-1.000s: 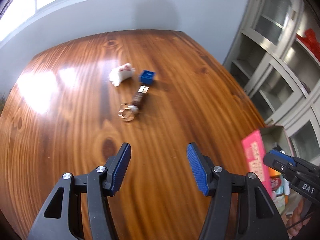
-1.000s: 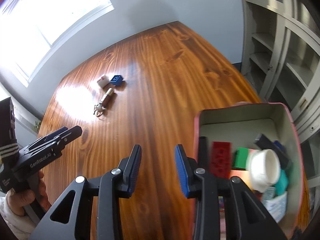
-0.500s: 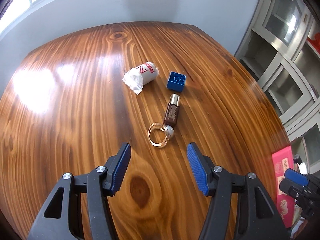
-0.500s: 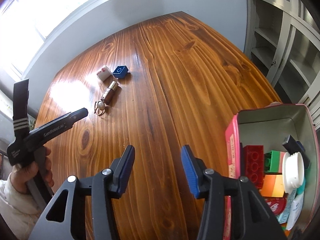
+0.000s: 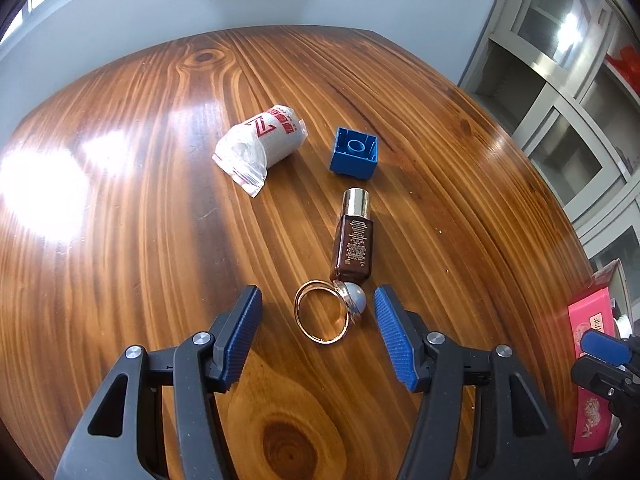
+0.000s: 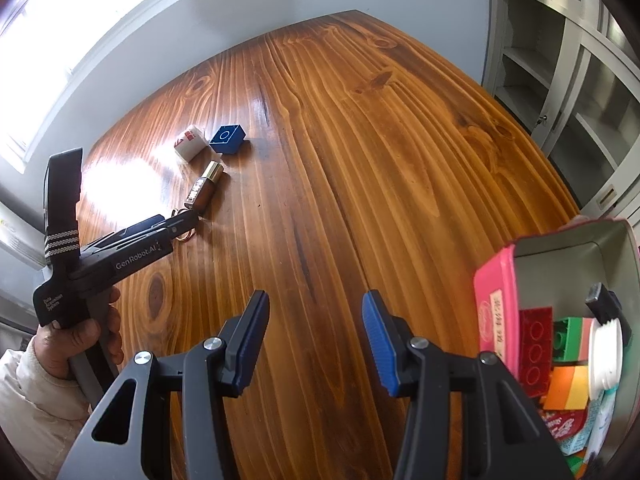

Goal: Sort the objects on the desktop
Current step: 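Grasp the gold ring with the left gripper while the right grasps the brown serum bottle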

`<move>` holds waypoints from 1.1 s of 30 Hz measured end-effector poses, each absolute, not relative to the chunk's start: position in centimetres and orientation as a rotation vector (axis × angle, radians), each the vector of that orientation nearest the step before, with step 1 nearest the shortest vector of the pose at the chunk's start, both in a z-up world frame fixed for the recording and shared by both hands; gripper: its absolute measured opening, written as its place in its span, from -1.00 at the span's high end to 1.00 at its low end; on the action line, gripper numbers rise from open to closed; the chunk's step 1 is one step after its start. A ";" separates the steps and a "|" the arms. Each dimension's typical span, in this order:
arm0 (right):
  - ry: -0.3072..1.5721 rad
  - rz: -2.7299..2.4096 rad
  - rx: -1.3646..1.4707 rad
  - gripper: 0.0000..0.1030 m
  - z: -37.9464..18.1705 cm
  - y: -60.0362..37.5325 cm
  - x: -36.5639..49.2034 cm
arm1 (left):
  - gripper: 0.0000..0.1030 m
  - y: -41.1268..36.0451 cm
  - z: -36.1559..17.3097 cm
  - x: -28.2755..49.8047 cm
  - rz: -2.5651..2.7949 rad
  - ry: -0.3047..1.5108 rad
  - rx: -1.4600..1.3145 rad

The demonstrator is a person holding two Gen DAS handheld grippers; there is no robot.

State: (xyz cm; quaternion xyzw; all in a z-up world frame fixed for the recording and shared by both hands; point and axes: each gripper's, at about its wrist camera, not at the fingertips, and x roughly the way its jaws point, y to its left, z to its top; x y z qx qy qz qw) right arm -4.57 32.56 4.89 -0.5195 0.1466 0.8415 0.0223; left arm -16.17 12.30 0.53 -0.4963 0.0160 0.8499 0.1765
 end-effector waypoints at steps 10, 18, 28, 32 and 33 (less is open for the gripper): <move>0.405 2.634 -1.655 -0.03 4.1 30.3 -8.1 | 0.25 10.5 0.8 -16.3 2.381 0.007 -1.380; 0.381 2.721 -1.691 -0.03 4.0 26.8 -13.5 | 0.25 8.4 1.8 -15.5 2.429 -0.041 -1.363; 0.319 2.753 -1.768 0.07 2.0 23.2 -18.7 | 0.25 6.0 2.5 -15.3 2.489 -0.081 -1.365; 0.290 2.737 -1.787 0.19 1.3 22.6 -19.5 | 0.25 5.4 2.8 -15.3 2.502 -0.094 -1.363; 0.275 2.734 -1.792 0.23 1.1 22.5 -19.6 | 0.25 5.3 2.8 -15.3 2.504 -0.097 -1.364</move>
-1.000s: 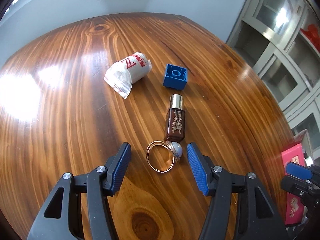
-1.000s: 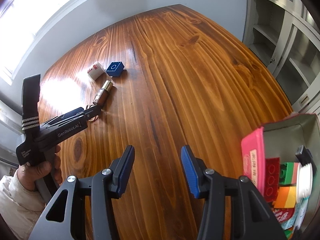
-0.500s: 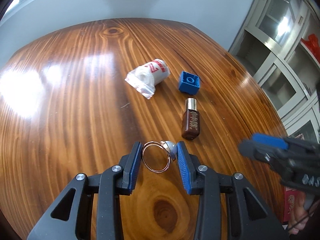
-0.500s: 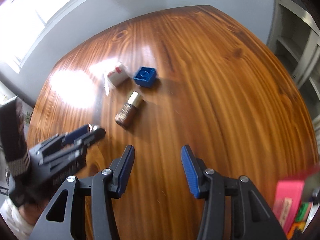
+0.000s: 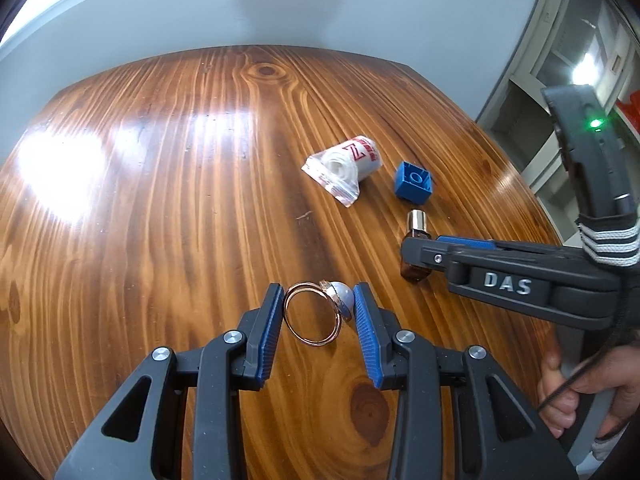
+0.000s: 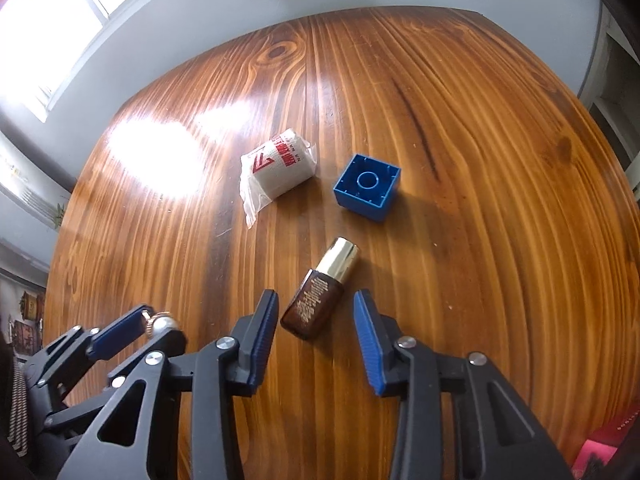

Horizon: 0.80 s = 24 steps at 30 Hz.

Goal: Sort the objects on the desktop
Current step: 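Grasp the gold ring with the left gripper while the right grasps the brown serum bottle, then carry the ring and serum bottle to the box and open both grippers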

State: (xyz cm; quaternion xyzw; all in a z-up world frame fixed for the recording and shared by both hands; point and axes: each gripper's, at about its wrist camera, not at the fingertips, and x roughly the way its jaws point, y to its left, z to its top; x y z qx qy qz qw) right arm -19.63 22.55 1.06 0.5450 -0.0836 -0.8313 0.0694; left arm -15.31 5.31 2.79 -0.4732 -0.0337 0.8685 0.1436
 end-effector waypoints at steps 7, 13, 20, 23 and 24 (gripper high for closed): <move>-0.151 -2.507 1.659 0.55 0.7 22.1 -19.4 | 0.25 5.2 3.1 -15.1 2.511 -0.102 -1.362; -0.185 -2.522 1.630 0.57 2.1 23.7 -17.0 | 0.25 6.0 4.1 -14.2 2.514 -0.086 -1.342; -0.280 -2.577 1.564 0.57 5.2 27.5 -12.4 | 0.24 8.9 6.1 -11.9 2.493 -0.043 -1.293; -0.294 -2.607 1.541 0.57 6.2 28.8 -10.0 | 0.24 10.5 6.8 -10.8 2.481 -0.017 -1.270; -0.306 -2.617 1.532 0.57 6.5 29.4 -9.1 | 0.25 11.3 7.2 -10.2 2.473 -0.004 -1.261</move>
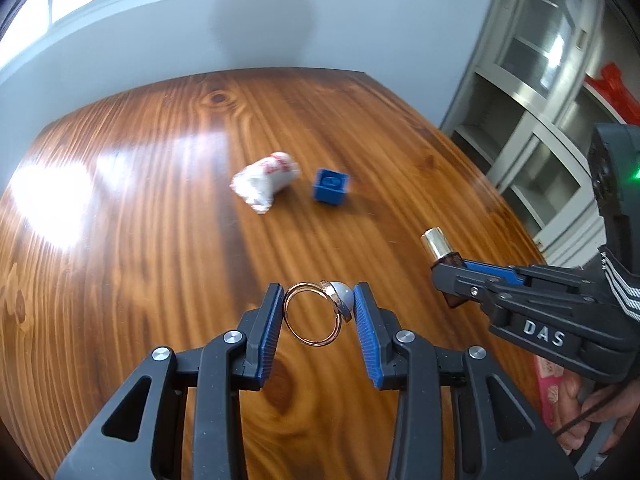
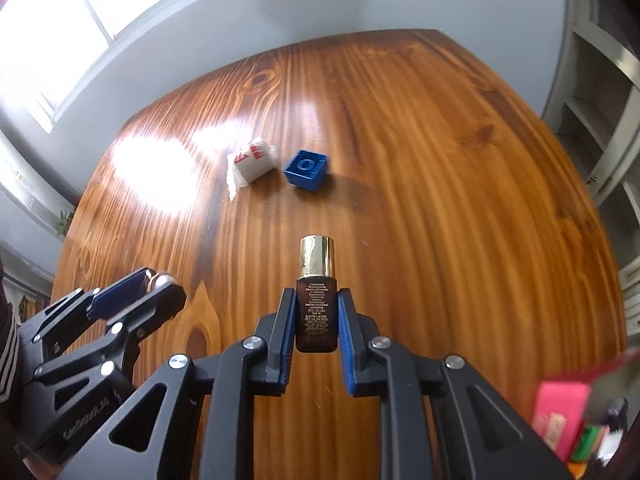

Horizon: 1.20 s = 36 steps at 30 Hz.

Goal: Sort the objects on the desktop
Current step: 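Carry the ring and serum bottle to the box and open both grippers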

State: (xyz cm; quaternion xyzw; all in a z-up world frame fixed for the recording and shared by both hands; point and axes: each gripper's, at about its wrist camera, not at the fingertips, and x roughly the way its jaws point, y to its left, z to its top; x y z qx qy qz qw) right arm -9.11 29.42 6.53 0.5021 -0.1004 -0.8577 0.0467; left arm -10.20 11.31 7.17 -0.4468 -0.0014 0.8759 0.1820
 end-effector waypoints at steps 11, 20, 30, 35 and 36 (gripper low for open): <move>-0.438 -2.722 1.511 0.57 8.9 36.9 -1.0 | 0.25 19.5 9.7 -5.4 2.384 0.087 -1.179; -0.524 -2.799 1.531 0.57 9.8 44.2 6.0 | 0.25 26.6 10.8 -1.2 2.307 0.129 -1.132; -0.592 -2.821 1.544 0.57 9.7 50.0 11.1 | 0.24 34.1 11.3 2.8 2.241 0.172 -1.096; -0.627 -2.788 1.546 0.55 9.3 51.7 12.3 | 0.24 36.4 11.1 4.1 2.219 0.174 -1.116; -0.634 -2.784 1.543 0.55 9.3 52.0 12.6 | 0.24 36.9 11.0 4.3 2.208 0.170 -1.138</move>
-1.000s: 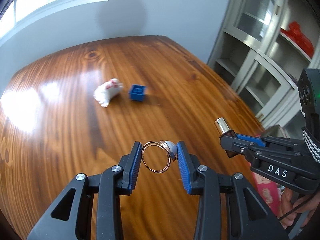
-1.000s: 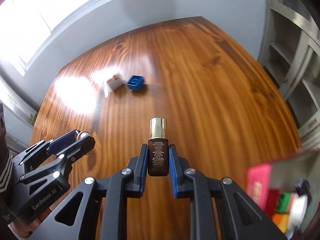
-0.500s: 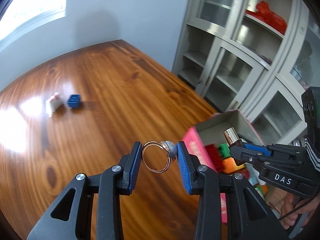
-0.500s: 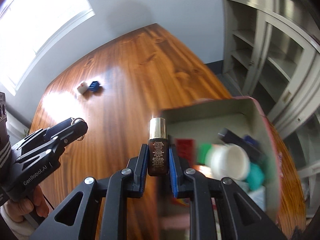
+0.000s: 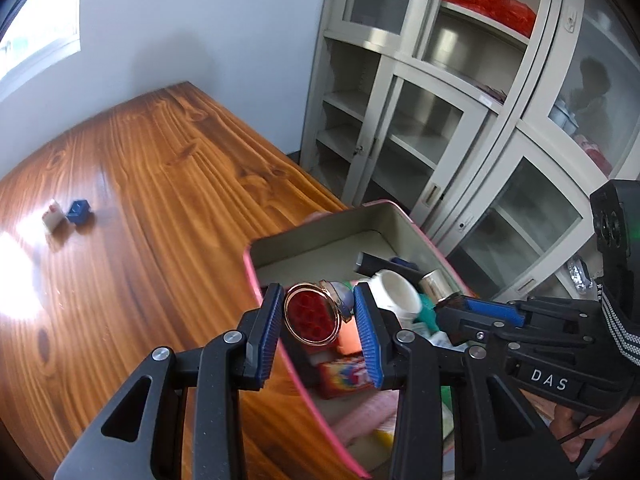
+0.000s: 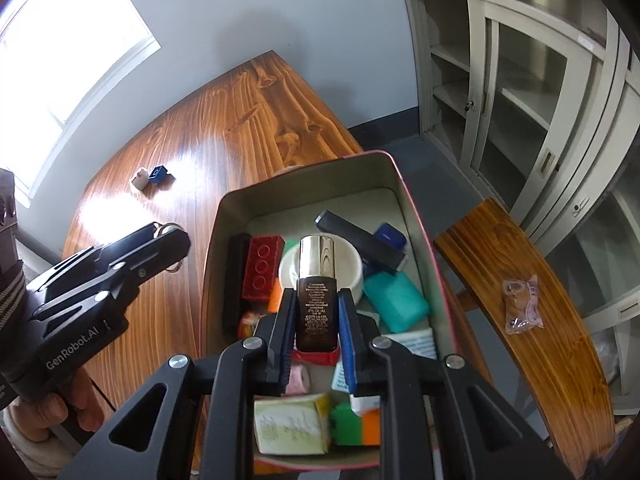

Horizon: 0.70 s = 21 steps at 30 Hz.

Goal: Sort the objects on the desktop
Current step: 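Carry the ring and serum bottle to the box and open both grippers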

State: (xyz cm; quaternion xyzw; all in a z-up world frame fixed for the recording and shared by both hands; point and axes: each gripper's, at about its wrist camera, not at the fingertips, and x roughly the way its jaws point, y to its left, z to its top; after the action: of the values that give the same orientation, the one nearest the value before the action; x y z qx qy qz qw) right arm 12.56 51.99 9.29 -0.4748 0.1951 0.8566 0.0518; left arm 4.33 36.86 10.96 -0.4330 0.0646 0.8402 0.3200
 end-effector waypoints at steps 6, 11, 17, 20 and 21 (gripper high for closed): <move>0.602 2.632 -1.429 0.55 9.5 53.0 13.5 | 0.22 37.5 10.8 5.2 2.237 0.157 -1.158; 0.606 2.655 -1.426 0.55 9.5 53.2 13.6 | 0.04 37.1 11.4 5.8 2.275 0.145 -1.136; 0.602 2.690 -1.430 0.54 9.7 52.8 13.3 | 0.03 36.1 11.8 5.9 2.329 0.133 -1.142; 0.605 2.698 -1.442 0.22 9.5 52.3 12.8 | 0.01 35.3 11.8 5.8 2.357 0.132 -1.161; 0.604 2.703 -1.442 0.05 9.5 52.1 12.6 | -0.09 34.7 11.7 5.7 2.369 0.132 -1.175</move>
State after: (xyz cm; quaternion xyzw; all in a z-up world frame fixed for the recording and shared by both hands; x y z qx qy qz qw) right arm 12.61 52.08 9.49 -0.4618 0.1935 0.8656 0.0092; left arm 5.72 34.66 11.69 -0.4304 0.0483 0.8676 0.2445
